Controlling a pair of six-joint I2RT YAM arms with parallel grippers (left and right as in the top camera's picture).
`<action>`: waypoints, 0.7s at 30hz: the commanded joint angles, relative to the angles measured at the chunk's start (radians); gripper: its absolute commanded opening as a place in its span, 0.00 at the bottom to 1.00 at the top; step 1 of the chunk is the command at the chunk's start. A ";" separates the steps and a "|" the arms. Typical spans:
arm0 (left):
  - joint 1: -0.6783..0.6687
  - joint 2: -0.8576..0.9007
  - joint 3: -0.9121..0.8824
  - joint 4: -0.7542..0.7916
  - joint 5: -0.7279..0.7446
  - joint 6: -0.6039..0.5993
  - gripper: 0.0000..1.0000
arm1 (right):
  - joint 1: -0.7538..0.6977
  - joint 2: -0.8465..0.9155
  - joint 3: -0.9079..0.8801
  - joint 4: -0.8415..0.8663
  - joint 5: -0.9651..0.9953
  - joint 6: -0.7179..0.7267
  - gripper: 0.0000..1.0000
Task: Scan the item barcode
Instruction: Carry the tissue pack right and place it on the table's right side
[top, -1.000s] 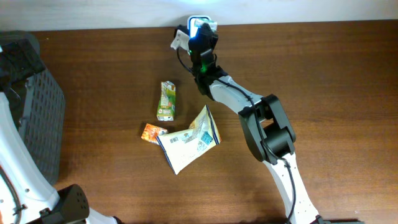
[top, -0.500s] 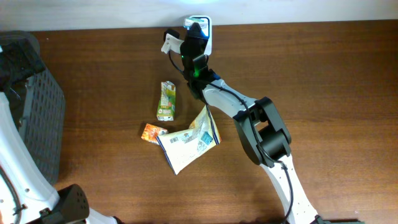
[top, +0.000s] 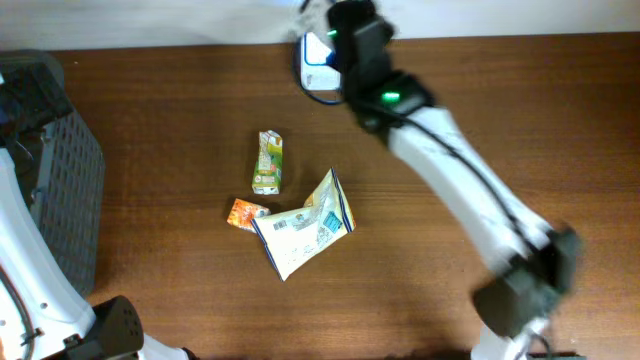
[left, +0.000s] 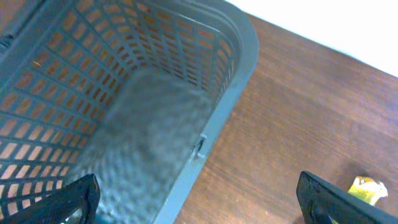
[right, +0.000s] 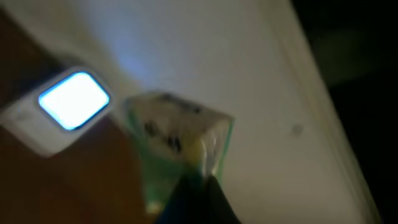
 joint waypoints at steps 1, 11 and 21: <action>0.003 0.003 0.009 0.000 0.000 0.016 0.99 | -0.089 -0.134 -0.001 -0.212 -0.281 0.449 0.04; 0.003 0.003 0.009 0.000 0.000 0.016 0.99 | -0.606 -0.164 -0.070 -0.753 -0.824 0.750 0.04; 0.003 0.003 0.009 0.000 0.000 0.016 0.99 | -0.913 -0.014 -0.463 -0.480 -0.756 0.853 0.04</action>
